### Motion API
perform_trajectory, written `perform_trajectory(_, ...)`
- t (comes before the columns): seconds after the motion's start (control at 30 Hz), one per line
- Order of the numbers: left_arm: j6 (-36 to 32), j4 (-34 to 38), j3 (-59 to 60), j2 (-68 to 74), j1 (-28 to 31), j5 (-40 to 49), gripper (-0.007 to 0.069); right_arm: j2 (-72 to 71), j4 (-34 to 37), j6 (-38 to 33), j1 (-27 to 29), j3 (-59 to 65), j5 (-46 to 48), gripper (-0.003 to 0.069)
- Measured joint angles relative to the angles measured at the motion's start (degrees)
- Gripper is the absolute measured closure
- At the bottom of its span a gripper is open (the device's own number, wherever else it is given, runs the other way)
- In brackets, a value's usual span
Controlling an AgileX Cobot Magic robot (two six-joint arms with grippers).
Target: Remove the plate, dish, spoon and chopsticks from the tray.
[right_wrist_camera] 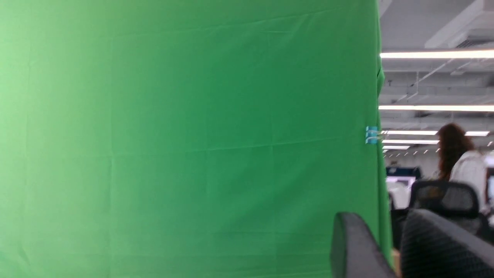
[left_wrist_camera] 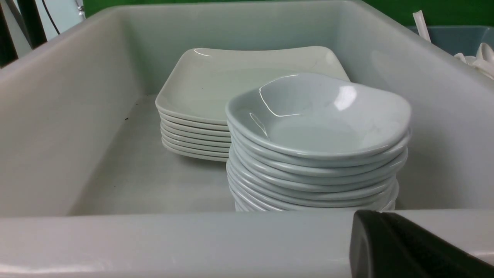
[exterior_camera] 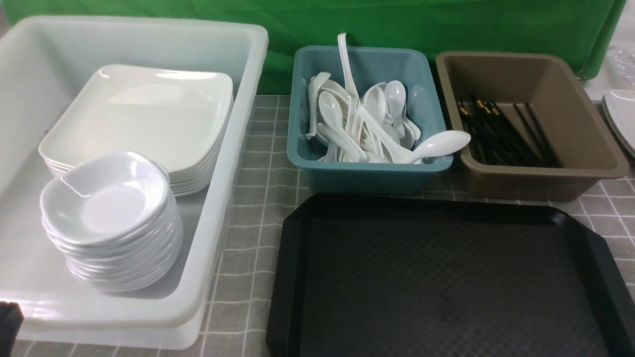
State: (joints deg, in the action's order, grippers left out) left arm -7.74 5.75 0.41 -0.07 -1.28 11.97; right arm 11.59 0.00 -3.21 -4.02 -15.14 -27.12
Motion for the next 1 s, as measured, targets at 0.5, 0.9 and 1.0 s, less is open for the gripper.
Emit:
perform_trajectory(0.5, -0.1, -0.3, 0.0, 0.0, 0.0, 0.0, 0.0622, 0.0, 0.0, -3.9, 0.0, 2.1, 15.3, 0.0422)
perform_trajectory(0.9, -1.6, -0.4, 0.0, 0.0, 0.0, 0.0, 0.0622, -3.5, 0.0, -5.4, 0.1, 15.3, 33.3, 0.0422)
perform_trajectory(1.0, -1.7, -0.6, 0.0, 0.0, 0.0, 0.0, 0.0622, -8.2, 0.0, -4.9, 0.5, 15.7, 38.6, 0.0421)
